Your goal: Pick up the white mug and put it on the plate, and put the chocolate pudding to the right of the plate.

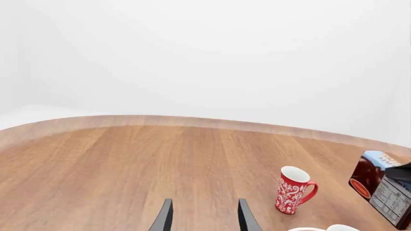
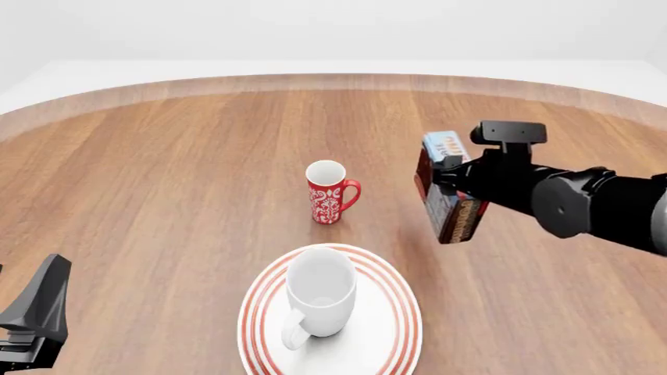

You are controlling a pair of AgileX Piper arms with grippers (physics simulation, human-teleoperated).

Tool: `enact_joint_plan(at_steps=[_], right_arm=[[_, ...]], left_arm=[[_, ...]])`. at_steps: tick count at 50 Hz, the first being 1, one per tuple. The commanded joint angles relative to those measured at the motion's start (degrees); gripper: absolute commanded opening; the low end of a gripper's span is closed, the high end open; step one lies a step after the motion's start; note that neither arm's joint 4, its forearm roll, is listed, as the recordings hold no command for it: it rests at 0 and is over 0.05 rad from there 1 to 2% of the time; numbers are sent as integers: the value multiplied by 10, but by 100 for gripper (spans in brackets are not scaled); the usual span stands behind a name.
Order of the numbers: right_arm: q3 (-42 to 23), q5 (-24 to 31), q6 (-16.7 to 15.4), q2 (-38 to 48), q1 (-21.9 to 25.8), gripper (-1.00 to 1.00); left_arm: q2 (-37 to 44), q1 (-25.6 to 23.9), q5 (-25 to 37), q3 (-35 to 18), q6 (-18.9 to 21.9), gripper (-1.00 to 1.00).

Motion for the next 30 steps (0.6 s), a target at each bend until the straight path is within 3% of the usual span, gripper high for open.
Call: enact_joint_plan(at_steps=[1, 30], right_arm=[[35, 8, 11, -51, -10, -100], [129, 69, 17, -220, -44, -100]], left_arm=[[0, -1, 0, 0, 0, 100], [0, -2, -2, -1, -8, 100]])
